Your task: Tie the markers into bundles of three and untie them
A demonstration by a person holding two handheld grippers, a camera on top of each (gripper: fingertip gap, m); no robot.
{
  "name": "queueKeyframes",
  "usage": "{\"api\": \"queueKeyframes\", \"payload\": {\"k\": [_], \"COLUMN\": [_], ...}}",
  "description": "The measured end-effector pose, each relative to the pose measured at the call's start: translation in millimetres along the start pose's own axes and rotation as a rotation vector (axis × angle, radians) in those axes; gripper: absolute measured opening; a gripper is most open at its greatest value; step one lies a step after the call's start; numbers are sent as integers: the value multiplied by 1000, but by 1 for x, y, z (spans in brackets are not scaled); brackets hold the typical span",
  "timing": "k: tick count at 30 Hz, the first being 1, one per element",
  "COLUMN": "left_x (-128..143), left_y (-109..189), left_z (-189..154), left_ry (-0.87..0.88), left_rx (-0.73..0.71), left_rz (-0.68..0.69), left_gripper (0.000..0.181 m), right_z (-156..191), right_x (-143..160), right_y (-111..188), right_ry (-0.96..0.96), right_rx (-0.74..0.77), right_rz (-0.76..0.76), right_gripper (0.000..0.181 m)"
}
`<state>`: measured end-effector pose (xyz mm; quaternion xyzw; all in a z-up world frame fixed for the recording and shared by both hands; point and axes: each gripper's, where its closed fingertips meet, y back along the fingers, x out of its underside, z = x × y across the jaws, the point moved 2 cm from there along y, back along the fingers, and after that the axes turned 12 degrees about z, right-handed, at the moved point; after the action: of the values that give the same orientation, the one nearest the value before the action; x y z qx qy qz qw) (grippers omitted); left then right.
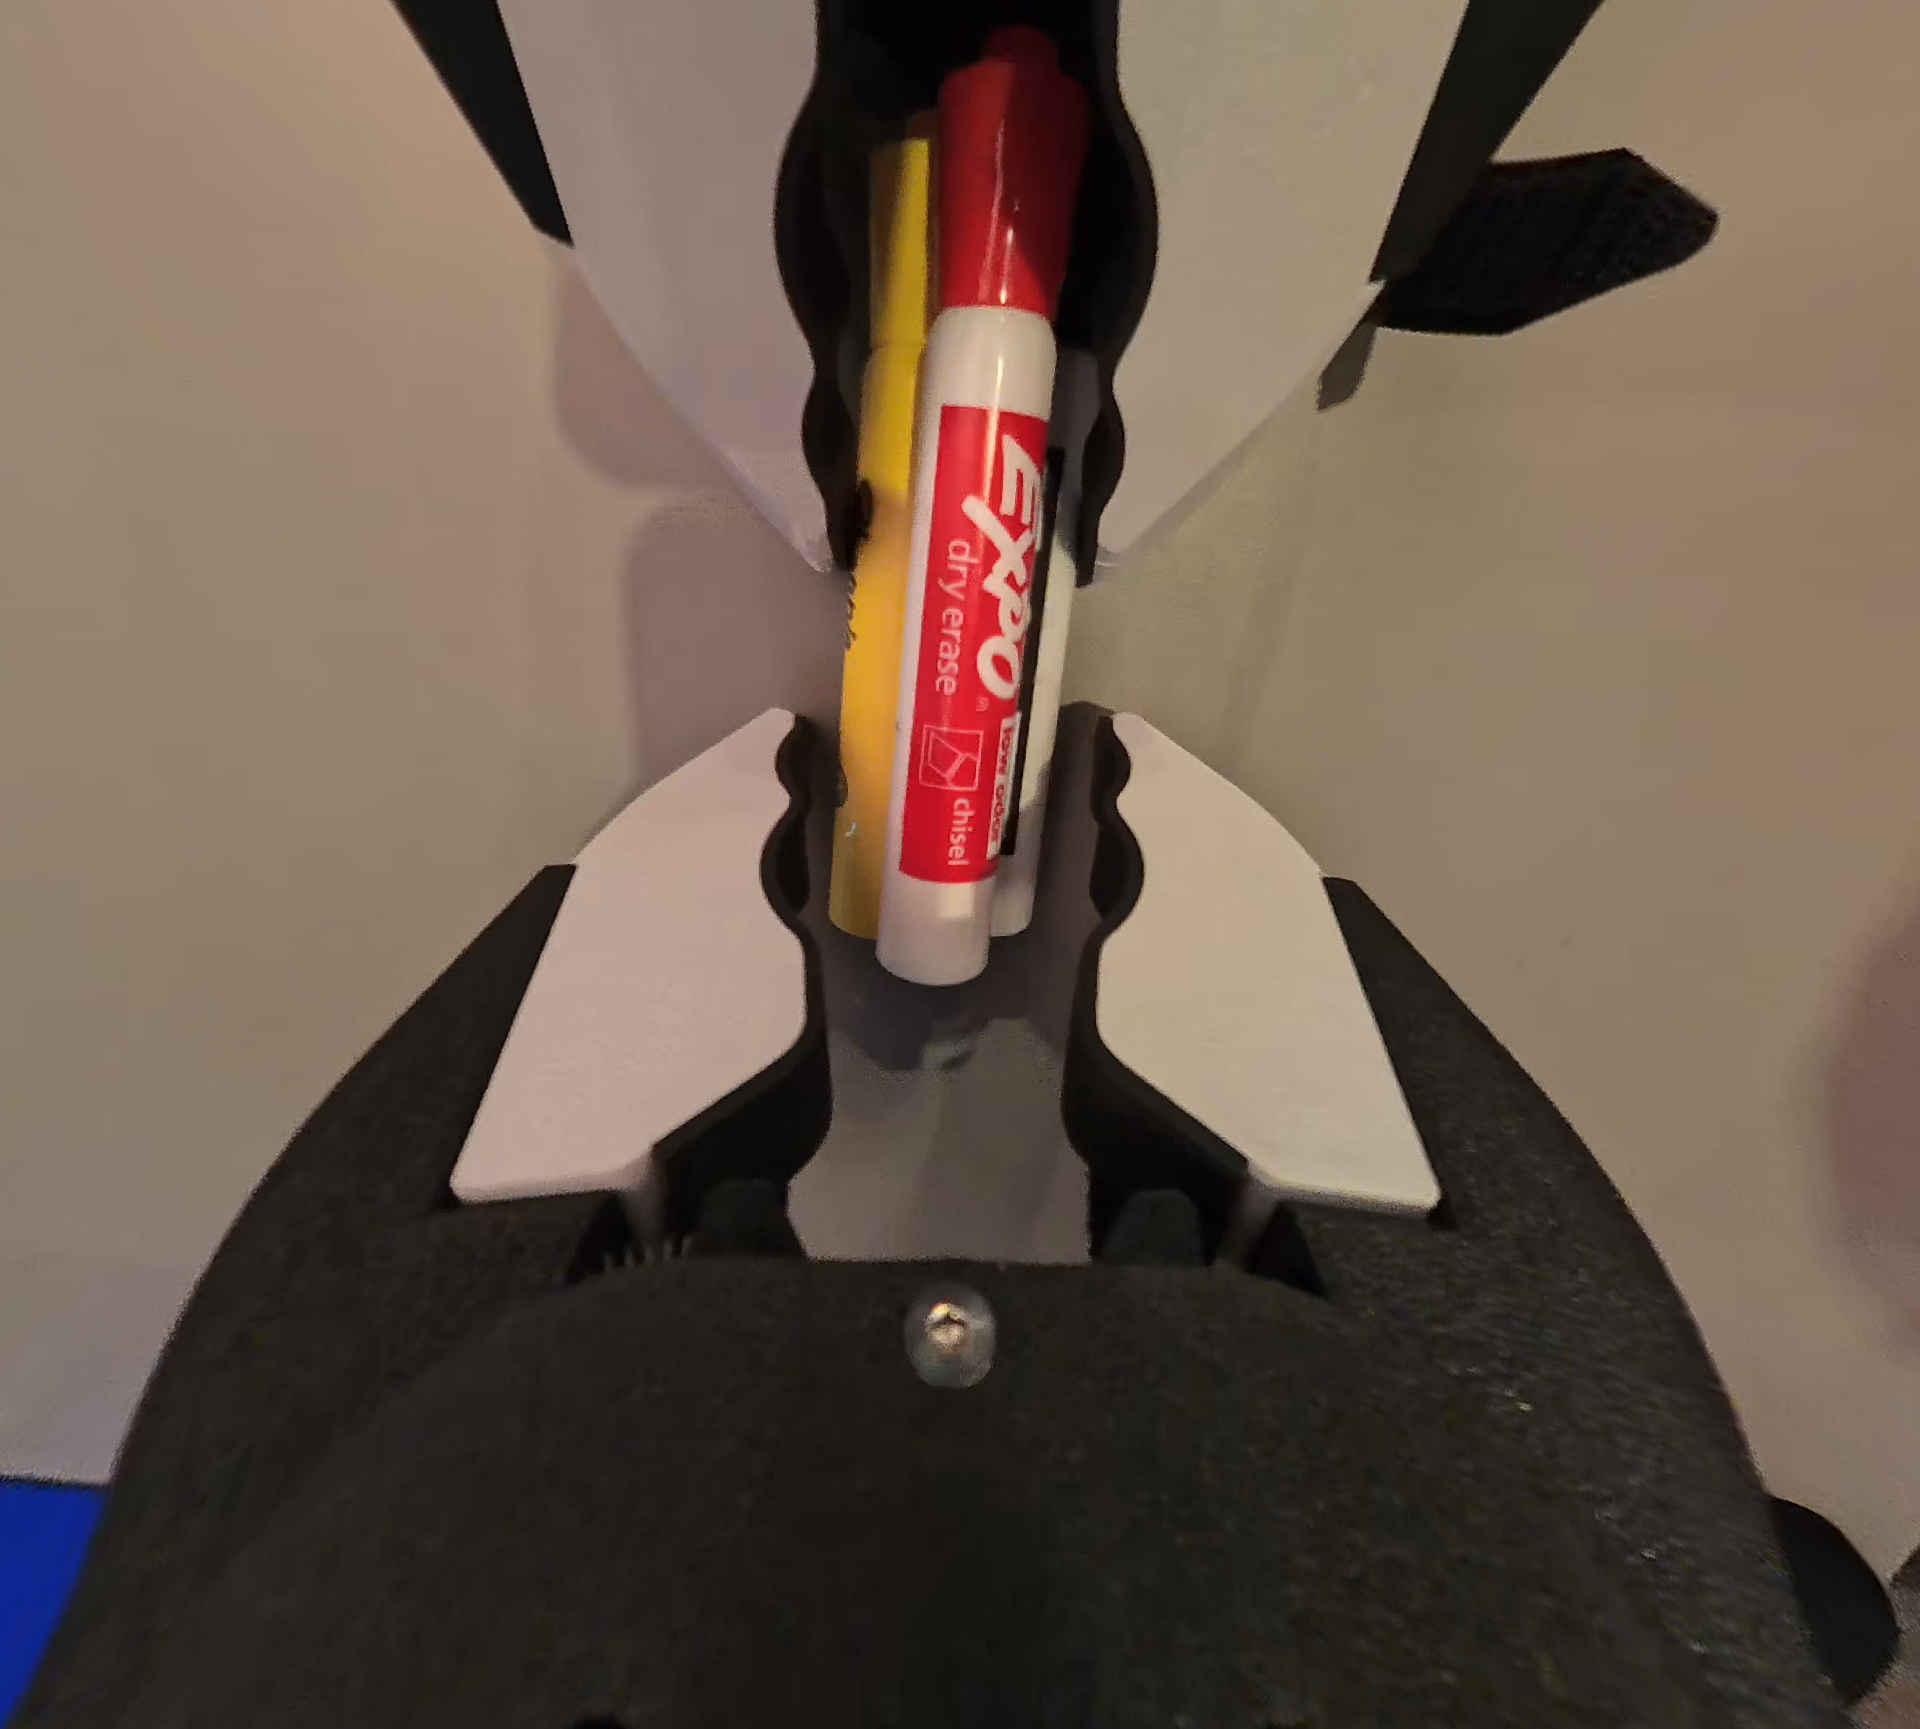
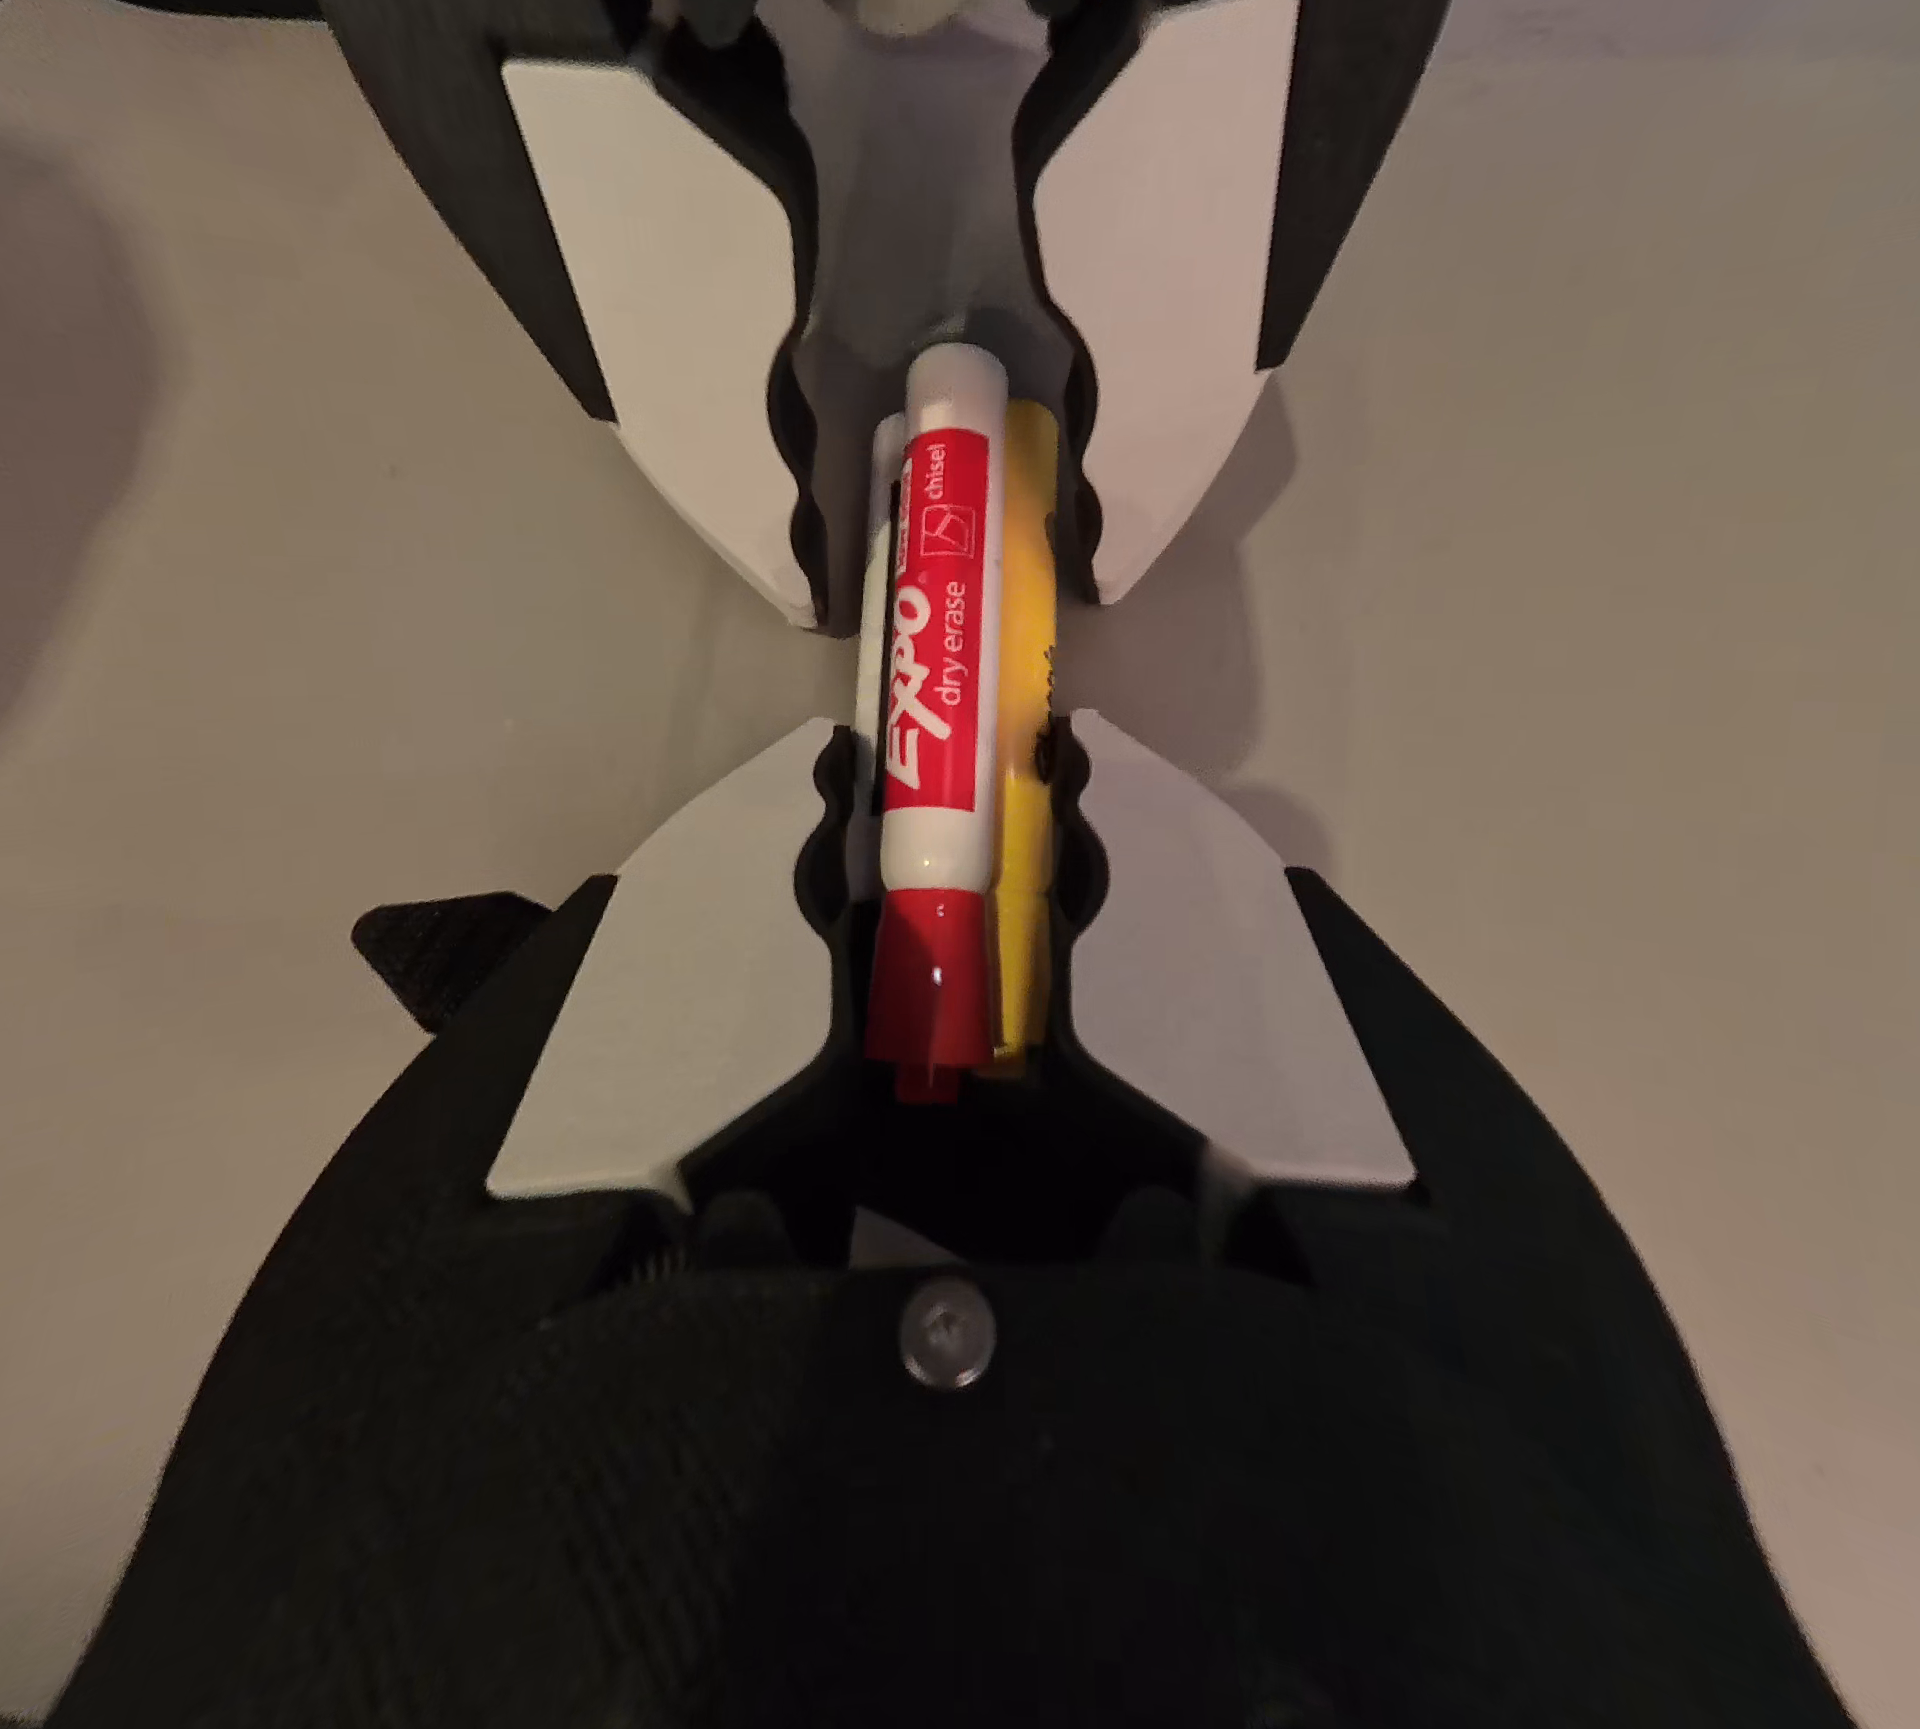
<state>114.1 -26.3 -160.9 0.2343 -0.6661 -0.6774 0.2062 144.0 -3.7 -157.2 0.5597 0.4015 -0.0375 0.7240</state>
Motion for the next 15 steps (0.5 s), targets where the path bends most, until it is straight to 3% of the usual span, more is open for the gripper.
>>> {"api": "queueKeyframes", "payload": {"k": [4, 5, 15], "left_x": [0, 0, -1], "left_y": [0, 1, 1], "left_z": [0, 1, 0], "left_ry": [10, 3, -50], "left_rx": [-2, -3, 0], "left_rz": [24, 33, 33], "left_gripper": [49, 39, 38], "right_z": [1, 1, 2], "right_x": [0, -1, 0], "right_y": [1, 2, 3], "right_ry": [-18, -18, 7], "right_rx": [-2, -2, 27], "right_rz": [-16, -21, -25], "right_gripper": [38, 38, 38]}}
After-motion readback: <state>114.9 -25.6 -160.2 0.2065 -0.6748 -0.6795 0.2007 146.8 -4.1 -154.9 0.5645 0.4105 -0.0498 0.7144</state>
